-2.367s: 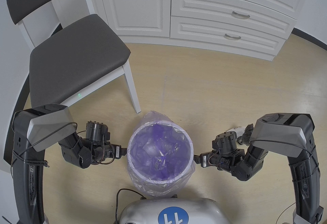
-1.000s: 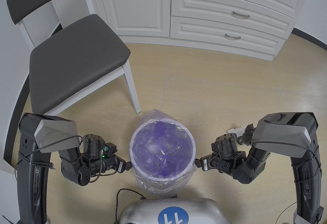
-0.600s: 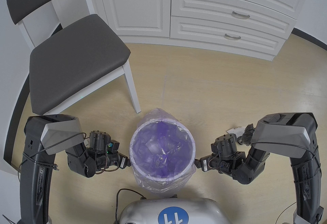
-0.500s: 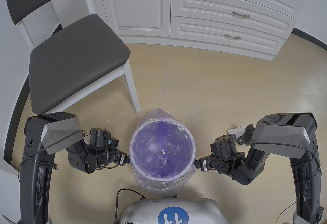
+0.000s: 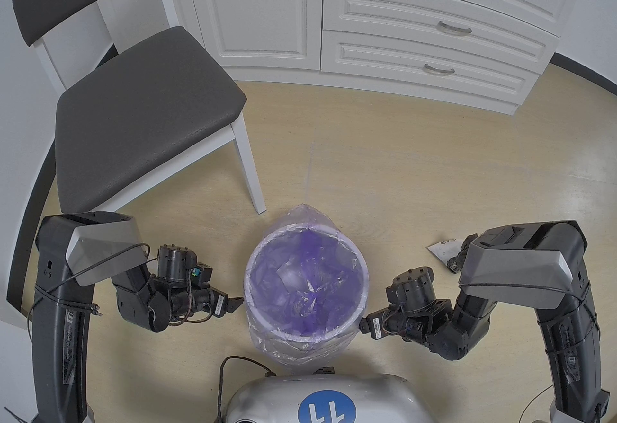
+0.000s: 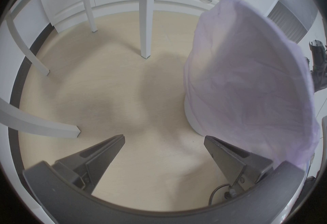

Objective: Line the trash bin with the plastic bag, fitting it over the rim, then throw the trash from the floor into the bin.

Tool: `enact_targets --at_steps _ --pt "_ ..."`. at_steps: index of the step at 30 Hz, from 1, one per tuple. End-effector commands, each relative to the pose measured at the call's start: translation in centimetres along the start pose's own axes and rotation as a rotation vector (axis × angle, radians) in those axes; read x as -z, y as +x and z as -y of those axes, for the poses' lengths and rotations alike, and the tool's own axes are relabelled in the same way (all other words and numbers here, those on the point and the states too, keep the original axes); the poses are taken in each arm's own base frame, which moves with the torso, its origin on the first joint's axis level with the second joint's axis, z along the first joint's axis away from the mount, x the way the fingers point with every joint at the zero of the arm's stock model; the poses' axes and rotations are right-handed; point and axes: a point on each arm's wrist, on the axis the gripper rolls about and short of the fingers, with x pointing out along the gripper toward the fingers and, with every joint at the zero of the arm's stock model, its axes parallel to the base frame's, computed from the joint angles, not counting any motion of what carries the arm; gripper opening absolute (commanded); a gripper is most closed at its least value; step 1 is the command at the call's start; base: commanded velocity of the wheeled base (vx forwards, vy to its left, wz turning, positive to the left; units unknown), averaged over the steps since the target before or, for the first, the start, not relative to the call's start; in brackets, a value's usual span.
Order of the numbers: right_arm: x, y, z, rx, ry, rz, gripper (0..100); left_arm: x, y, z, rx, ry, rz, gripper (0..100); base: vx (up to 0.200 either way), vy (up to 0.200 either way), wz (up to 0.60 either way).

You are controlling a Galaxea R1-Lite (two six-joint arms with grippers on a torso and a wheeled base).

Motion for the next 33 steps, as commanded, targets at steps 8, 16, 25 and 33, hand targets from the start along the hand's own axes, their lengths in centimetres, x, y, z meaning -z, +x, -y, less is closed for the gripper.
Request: enact_targets --at_steps 8,16,25,33 --pt "-1.5 -3.3 0.2 0.002 -0.021 0.028 100 0.1 -5.0 0.6 -0.008 0.004 0.040 100 0.000 0.000 0.00" --pt "-6.3 -3.4 2.6 0.044 0.098 0.198 100 0.3 -7.2 -0.1 -0.030 -0.017 0.080 100 0.000 0.000 0.00" --pt "-9.7 -2.6 2.9 0.014 0.297 0.307 100 0.1 -9.8 -0.7 -0.095 -0.004 0.251 100 0.000 0.000 0.00" --pt "-9.2 -1.6 2.8 0.009 0.357 0.281 100 -0.6 -11.7 -0.7 -0.107 0.004 0.293 100 0.000 0.000 0.00"
